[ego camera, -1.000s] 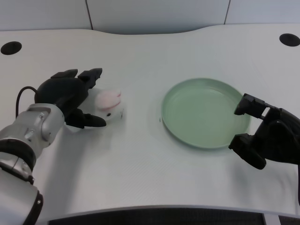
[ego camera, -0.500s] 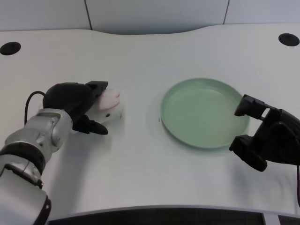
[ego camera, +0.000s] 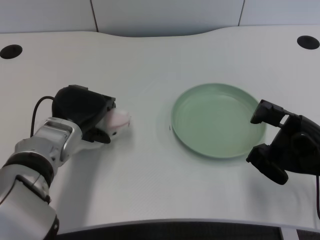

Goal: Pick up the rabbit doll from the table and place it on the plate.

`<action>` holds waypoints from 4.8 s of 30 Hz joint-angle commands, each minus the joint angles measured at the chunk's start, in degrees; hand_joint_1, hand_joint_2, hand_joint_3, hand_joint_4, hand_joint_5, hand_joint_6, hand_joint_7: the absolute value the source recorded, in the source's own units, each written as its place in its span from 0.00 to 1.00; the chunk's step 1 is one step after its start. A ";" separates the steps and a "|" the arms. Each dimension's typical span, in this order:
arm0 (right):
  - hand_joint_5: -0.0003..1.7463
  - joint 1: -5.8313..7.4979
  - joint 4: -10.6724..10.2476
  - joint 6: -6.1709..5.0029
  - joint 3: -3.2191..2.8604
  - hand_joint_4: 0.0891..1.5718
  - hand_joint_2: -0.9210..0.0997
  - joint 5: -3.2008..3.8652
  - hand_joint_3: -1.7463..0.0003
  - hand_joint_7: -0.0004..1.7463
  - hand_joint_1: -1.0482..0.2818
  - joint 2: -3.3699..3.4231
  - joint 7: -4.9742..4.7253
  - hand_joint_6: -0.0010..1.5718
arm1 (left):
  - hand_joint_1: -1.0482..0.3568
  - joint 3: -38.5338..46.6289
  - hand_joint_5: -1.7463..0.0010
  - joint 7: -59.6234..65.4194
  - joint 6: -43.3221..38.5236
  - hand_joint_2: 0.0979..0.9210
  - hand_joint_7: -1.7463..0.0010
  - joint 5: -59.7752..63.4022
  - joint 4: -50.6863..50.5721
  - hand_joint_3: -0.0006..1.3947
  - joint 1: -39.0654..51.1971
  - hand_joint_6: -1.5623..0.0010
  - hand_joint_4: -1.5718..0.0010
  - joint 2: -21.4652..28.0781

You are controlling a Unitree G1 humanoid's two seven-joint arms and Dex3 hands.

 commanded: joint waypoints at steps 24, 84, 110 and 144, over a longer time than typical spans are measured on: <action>1.00 1.71 -3.76 -0.92 0.05 0.69 0.00 1.57 0.99 0.80 0.15 0.39 1.59 0.59 | 0.36 4.94 0.00 1.95 -5.85 1.00 0.06 -4.41 0.05 0.37 -10.82 0.64 0.56 -1.41; 1.00 1.29 -3.54 -2.88 0.93 0.67 0.00 1.48 0.97 0.85 0.12 1.76 1.74 0.56 | 0.00 6.91 1.00 -18.01 -23.80 1.00 1.00 -13.63 -2.32 0.56 -14.30 1.00 1.00 -7.72; 1.00 -0.01 -0.40 0.70 0.48 0.65 0.01 1.01 0.99 0.83 0.17 -0.01 2.34 0.53 | 0.07 64.75 0.95 -93.96 43.85 1.00 0.99 -83.81 -11.24 0.45 11.18 0.92 0.80 5.84; 0.96 -0.72 1.68 2.09 0.25 0.62 0.00 0.19 0.98 0.79 0.20 -0.23 1.93 0.51 | 0.12 56.15 0.33 -118.14 46.71 1.00 0.76 -81.18 -12.40 0.18 19.62 0.63 0.72 9.91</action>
